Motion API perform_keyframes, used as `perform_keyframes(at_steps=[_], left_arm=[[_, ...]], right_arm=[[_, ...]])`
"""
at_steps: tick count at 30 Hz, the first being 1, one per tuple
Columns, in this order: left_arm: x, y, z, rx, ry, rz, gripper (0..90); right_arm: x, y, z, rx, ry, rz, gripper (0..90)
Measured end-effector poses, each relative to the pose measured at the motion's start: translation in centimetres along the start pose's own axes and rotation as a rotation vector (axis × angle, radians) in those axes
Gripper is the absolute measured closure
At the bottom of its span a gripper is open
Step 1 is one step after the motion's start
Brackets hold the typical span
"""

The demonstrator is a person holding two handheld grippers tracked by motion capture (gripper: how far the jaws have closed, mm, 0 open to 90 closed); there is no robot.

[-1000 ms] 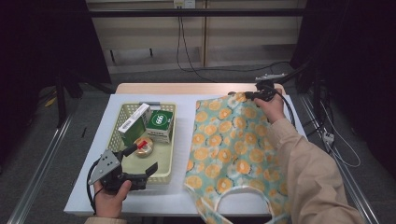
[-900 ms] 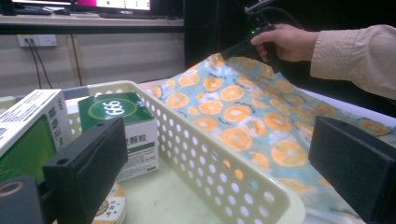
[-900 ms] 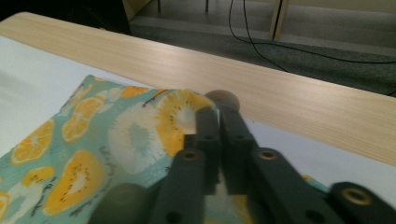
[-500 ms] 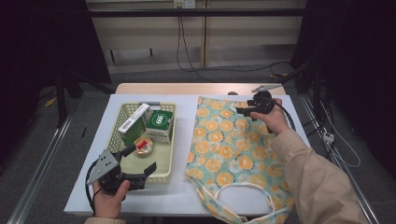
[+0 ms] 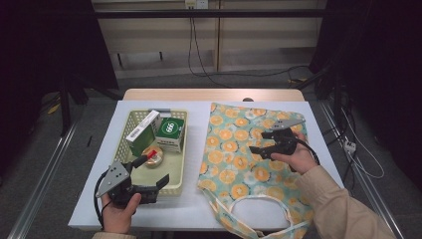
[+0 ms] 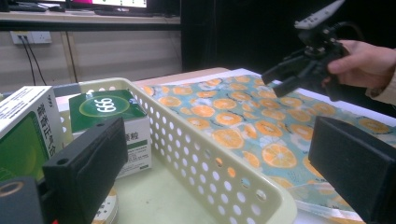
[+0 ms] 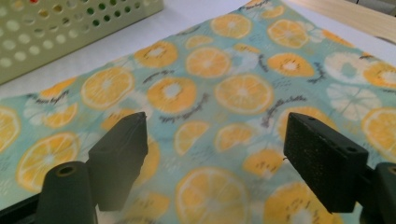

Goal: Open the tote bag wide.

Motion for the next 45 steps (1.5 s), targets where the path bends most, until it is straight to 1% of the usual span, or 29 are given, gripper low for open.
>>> perform_keyframes(at_steps=[4, 6, 7, 9, 12, 13, 14, 16, 17, 19, 20, 21, 22, 23, 24, 25, 26, 27, 30, 32, 33, 38, 40, 41, 43, 44, 45], left_arm=[[0.0, 0.1, 0.1, 0.003, -0.003, 0.006, 4.6], [0.1, 0.2, 0.2, -0.001, -0.003, 0.006, 4.6], [0.1, 0.2, 0.2, -0.002, -0.004, 0.005, 4.6], [0.1, 0.3, 0.3, -0.006, -0.007, 0.008, 4.6], [0.2, 0.3, 0.3, -0.005, -0.009, 0.009, 4.6], [0.2, 0.3, 0.3, -0.002, -0.009, 0.011, 4.6], [0.2, 0.3, 0.2, -0.002, -0.008, 0.011, 4.6], [0.3, 0.3, 0.1, 0.001, -0.003, 0.013, 4.6], [0.3, 0.3, 0.0, 0.002, -0.002, 0.014, 4.6], [0.4, 0.3, -0.1, 0.002, -0.001, 0.013, 4.6], [0.4, 0.4, -0.1, 0.003, 0.003, 0.014, 4.6], [0.4, 0.4, -0.1, 0.005, 0.003, 0.016, 4.6], [0.4, 0.4, -0.1, 0.001, 0.002, 0.014, 4.6], [0.4, 0.4, -0.1, -0.001, 0.002, 0.013, 4.6], [0.4, 0.3, -0.1, 0.007, 0.001, 0.013, 4.6], [0.4, 0.3, -0.1, 0.007, 0.001, 0.012, 4.6], [0.4, 0.3, -0.1, 0.007, 0.002, 0.012, 4.6], [0.4, 0.3, -0.2, 0.009, 0.002, 0.013, 4.6], [0.5, 0.3, -0.2, 0.009, 0.001, 0.013, 4.6], [0.5, 0.4, -0.2, 0.013, 0.002, 0.017, 4.6], [0.6, 0.4, -0.3, 0.010, 0.002, 0.016, 4.6], [0.6, 0.4, -0.4, 0.011, 0.007, 0.018, 4.6], [0.6, 0.4, -0.3, 0.010, 0.005, 0.019, 4.6], [0.6, 0.4, -0.3, 0.010, 0.006, 0.019, 4.6], [0.6, 0.4, -0.4, 0.010, 0.006, 0.019, 4.6], [0.6, 0.4, -0.4, 0.011, 0.006, 0.020, 4.6], [0.7, 0.4, -0.3, 0.010, 0.005, 0.019, 4.6]], right_arm=[[-0.9, 1.4, 1.7, -0.037, -0.011, 0.014, 21.6], [-1.4, 1.8, 2.6, -0.039, -0.023, 0.003, 21.5], [-1.6, 2.1, 2.9, -0.049, -0.022, -0.001, 21.6], [-2.0, 2.7, 4.1, -0.073, -0.047, 0.005, 25.2], [-2.3, 3.6, 5.4, -0.084, -0.069, 0.006, 24.3], [-2.3, 3.9, 5.8, -0.088, -0.075, 0.015, 23.9], [-2.4, 4.1, 6.1, -0.100, -0.079, 0.020, 23.1], [-2.5, 4.3, 6.6, -0.090, -0.093, 0.012, 22.5], [-2.6, 4.5, 6.7, -0.090, -0.092, 0.010, 21.9], [-2.7, 4.9, 6.8, -0.092, -0.086, 0.010, 17.4], [-2.7, 5.2, 7.0, -0.090, -0.091, 0.016, 15.7], [-2.7, 5.4, 7.2, -0.101, -0.101, 0.019, 16.9], [-2.7, 5.7, 7.4, -0.117, -0.110, 0.024, 20.2], [-2.8, 5.9, 7.8, -0.128, -0.126, 0.031, 21.3], [-2.9, 6.0, 8.2, -0.141, -0.143, 0.036, 21.3], [-2.9, 6.1, 8.5, -0.146, -0.148, 0.035, 22.0], [-2.9, 6.1, 8.8, -0.158, -0.148, 0.038, 25.1], [-3.0, 6.2, 9.1, -0.173, -0.158, 0.037, 29.8], [-3.0, 6.5, 9.7, -0.194, -0.166, 0.043, 31.6], [-3.0, 6.7, 9.8, -0.204, -0.170, 0.052, 36.1], [-3.0, 6.9, 10.0, -0.212, -0.187, 0.058, 39.5], [-3.1, 7.8, 10.8, -0.231, -0.221, 0.079, 42.7], [-3.0, 8.4, 11.2, -0.251, -0.233, 0.097, 43.1], [-3.0, 8.6, 11.3, -0.270, -0.229, 0.108, 43.0], [-2.9, 8.7, 11.3, -0.263, -0.223, 0.107, 43.9], [-2.9, 8.7, 11.1, -0.245, -0.212, 0.107, 47.4], [-2.8, 8.6, 11.0, -0.238, -0.200, 0.102, 52.2]])
Point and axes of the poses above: each handheld gripper's, and its own axes: x roughly forward along the jaws, y roughly out of its underside, z roughly to its left, the point moved 10 cm from there along x, roughly forward along the jaws, and after that the axes turned 4 degrees about y, right-handed, at the moved point
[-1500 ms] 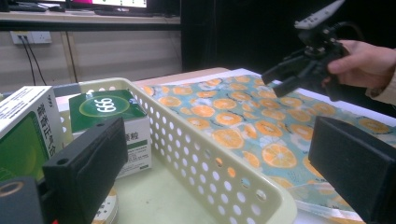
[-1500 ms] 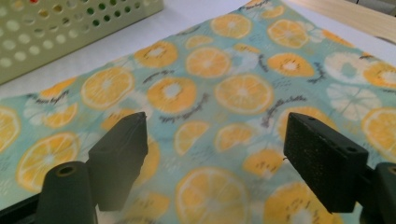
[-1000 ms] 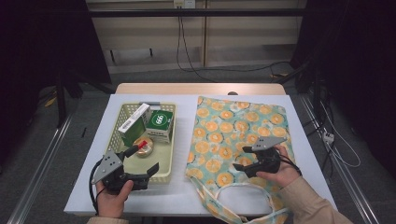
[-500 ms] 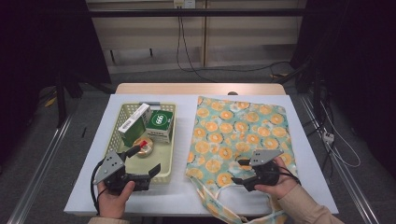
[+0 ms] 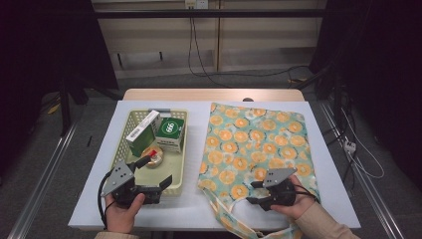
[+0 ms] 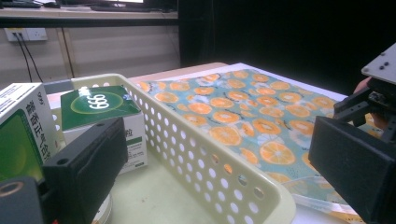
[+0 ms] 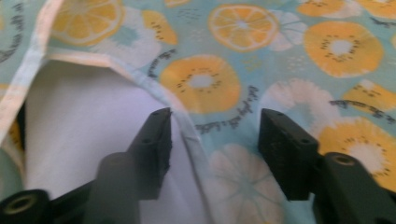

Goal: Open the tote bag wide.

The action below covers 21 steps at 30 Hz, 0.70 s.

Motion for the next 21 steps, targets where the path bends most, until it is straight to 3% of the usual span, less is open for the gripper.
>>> perform_keyframes(at_steps=[5, 7, 9, 15, 21], left_arm=[[0.0, -0.1, 0.0, -0.001, 0.000, -0.005, 4.6], [-0.1, -0.1, 0.0, -0.004, -0.001, -0.008, 4.6], [-0.1, -0.1, 0.0, -0.001, -0.001, -0.008, 4.6], [-0.1, -0.1, -0.1, 0.002, -0.002, -0.006, 4.6], [-0.1, -0.1, 0.0, 0.000, -0.005, -0.007, 4.6]], right_arm=[[0.1, -0.2, -0.1, -0.005, -0.020, -0.009, 68.5], [0.3, -0.2, -0.6, 0.020, -0.003, -0.021, 79.0], [0.4, -0.3, -0.7, 0.014, 0.007, -0.022, 85.5], [0.5, -0.6, -0.6, -0.014, 0.029, -0.002, 90.0], [1.2, -1.2, -1.3, 0.026, 0.027, -0.009, 90.0]])
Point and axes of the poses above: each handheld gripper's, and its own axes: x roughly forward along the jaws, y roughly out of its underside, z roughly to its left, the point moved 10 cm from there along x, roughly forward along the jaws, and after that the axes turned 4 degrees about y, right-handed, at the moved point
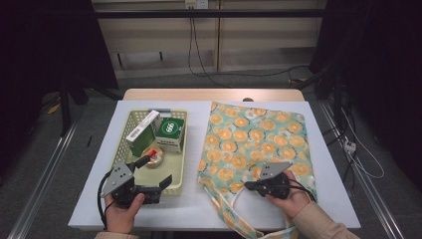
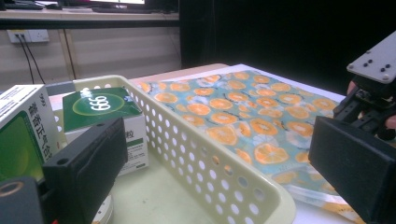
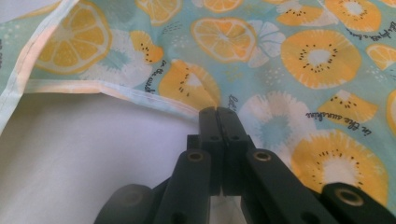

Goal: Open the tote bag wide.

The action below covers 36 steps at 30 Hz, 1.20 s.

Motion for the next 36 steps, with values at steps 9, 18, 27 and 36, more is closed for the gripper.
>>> perform_keyframes(at_steps=[9, 18, 27, 36], left_arm=[[0.3, 0.2, -0.1, 0.003, 0.001, 0.012, 4.6], [0.4, 0.2, -0.1, 0.004, 0.001, 0.014, 4.6], [0.3, 0.1, 0.2, 0.005, -0.006, 0.011, 4.6], [0.2, 0.0, 0.2, 0.000, -0.008, 0.010, 4.3]], right_arm=[[1.1, -1.4, -2.7, 0.032, 0.041, -0.018, 90.0], [2.5, -3.2, -5.8, 0.092, 0.081, -0.052, 90.0], [4.6, -4.7, -8.2, 0.121, 0.103, -0.035, 90.0], [5.6, -5.7, -7.5, 0.152, 0.088, -0.037, 90.0]])
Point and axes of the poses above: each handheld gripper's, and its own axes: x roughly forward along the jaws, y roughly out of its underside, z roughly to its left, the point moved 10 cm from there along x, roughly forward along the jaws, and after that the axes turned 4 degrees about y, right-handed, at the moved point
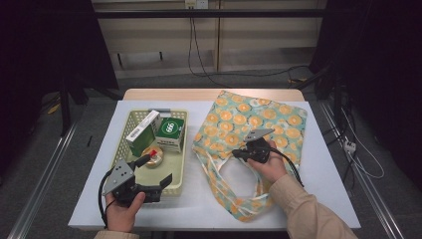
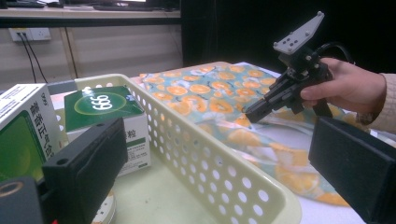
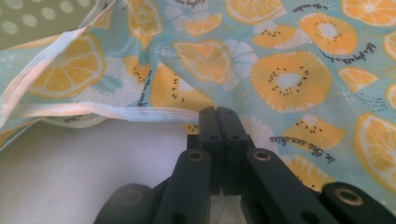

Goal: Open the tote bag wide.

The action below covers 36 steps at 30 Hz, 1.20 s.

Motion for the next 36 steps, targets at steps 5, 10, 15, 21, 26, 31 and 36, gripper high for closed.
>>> perform_keyframes(at_steps=[5, 10, 15, 21, 26, 31, 36], left_arm=[[0.0, -0.1, -0.1, 0.009, 0.003, 0.001, 4.3], [0.0, 0.0, -0.1, 0.003, 0.003, 0.001, 4.3], [0.1, -0.1, -0.1, 0.005, 0.004, 0.001, 4.3], [0.2, 0.1, 0.0, 0.004, 0.004, 0.004, 4.3], [0.2, 0.0, -0.1, 0.006, 0.006, 0.006, 4.3], [0.3, 0.1, -0.2, 0.002, 0.006, 0.007, 4.3], [0.3, -0.1, -0.1, 0.006, 0.004, 0.001, 4.3]], right_arm=[[0.5, -0.6, 0.7, -0.023, -0.002, 0.000, 90.0], [0.9, -0.4, 0.5, -0.016, -0.007, 0.009, 90.0], [1.3, -0.6, 0.5, 0.010, -0.010, 0.007, 90.0], [1.6, -1.0, 1.1, 0.010, -0.022, -0.001, 90.0], [1.6, -1.0, 1.3, 0.025, -0.029, -0.004, 88.9], [1.4, -1.2, 1.2, 0.012, -0.032, -0.005, 90.0], [2.1, -1.5, 0.6, 0.012, -0.021, 0.013, 90.0]])
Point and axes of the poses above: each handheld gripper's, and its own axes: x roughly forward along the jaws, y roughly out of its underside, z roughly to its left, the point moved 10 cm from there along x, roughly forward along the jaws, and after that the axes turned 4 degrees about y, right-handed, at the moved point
